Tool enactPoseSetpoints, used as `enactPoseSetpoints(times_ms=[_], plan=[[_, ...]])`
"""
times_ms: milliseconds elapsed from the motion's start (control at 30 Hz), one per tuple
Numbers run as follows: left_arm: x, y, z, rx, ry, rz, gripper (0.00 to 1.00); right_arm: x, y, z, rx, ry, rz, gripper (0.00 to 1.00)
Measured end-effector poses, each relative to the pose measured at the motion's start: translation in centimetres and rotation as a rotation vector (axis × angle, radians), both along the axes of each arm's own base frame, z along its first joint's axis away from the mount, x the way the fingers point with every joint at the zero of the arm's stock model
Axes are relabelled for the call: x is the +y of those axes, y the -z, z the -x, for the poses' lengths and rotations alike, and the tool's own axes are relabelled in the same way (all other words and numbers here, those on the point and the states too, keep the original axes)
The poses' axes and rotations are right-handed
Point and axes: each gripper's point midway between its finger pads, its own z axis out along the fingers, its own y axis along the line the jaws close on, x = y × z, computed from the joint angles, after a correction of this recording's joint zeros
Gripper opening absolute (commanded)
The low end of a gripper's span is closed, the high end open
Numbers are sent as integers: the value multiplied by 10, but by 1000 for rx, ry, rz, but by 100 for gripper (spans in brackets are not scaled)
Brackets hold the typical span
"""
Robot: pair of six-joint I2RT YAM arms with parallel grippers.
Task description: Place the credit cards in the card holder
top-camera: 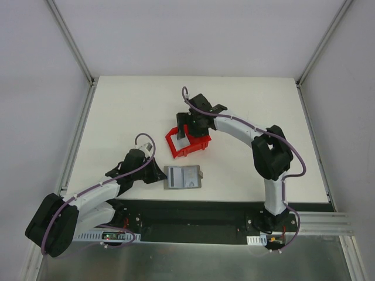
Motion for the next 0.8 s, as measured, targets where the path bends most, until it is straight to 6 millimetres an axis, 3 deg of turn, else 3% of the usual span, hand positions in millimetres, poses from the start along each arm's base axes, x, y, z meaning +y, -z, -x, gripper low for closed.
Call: enactPoseSetpoints(times_ms=[433,800], plan=[[0,1,-1,8,1,-6,0,10,26,-4,96,-38,-47,88],[-1,3,-2,17,2,-11,0,22,19,-2,141,-82,-148,71]])
